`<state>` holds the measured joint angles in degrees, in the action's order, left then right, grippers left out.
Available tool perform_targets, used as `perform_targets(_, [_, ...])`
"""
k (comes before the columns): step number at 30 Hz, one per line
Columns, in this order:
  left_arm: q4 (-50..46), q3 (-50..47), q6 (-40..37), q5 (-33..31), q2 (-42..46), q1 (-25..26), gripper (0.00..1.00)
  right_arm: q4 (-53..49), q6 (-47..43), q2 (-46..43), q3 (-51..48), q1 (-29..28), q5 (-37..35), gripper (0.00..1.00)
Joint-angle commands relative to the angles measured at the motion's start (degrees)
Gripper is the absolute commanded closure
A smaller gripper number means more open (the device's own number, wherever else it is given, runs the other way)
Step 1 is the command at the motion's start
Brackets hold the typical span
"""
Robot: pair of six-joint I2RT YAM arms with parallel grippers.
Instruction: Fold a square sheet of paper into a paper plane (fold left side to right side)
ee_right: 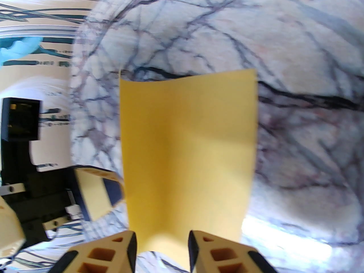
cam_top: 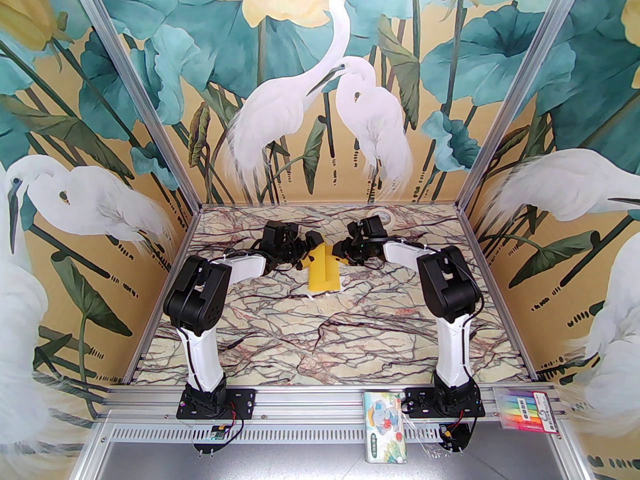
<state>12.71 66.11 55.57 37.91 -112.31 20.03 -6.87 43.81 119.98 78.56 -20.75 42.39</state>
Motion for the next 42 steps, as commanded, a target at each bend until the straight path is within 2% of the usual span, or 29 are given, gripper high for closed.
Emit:
perform_targets(1, [1.0,1.4,0.46,1.24,-1.11,0.53,0.01,5.46,4.1,0.15,-0.08,-0.03,4.08,0.65])
perform_targets(19, [0.89,1.22,0.37,1.42,-1.09,0.57,0.0,1.31,3.02,5.75,6.01,-1.48,3.97,0.7])
perform_targets(22, [0.83,1.15,0.4,1.46,-1.0,0.58,0.01,0.93,2.94,6.36,6.47,-1.48,3.72,0.79])
perform_targets(24, [0.79,1.13,0.38,1.46,-0.89,0.58,0.01,0.18,2.58,6.59,6.93,-1.49,3.29,0.89])
perform_targets(25, [0.64,1.22,0.25,1.4,-0.8,0.58,0.01,-1.0,1.96,6.67,7.31,-1.48,2.6,0.97])
perform_targets(26, [0.19,1.43,0.15,1.31,-0.67,0.53,0.01,-1.86,1.44,6.76,7.51,-1.32,2.28,1.0])
perform_targets(31, [-5.44,2.42,-2.64,-1.84,1.72,0.3,0.01,-5.0,-1.91,5.66,7.65,-0.31,0.93,1.0])
perform_targets(39, [-22.24,4.95,-10.76,-9.43,5.23,-0.04,0.04,-9.55,-6.54,5.54,7.93,1.83,1.2,1.0])
perform_targets(42, [-24.94,6.12,-12.12,-8.75,3.13,0.07,0.15,-10.64,-7.96,6.06,7.76,2.28,1.39,1.0])
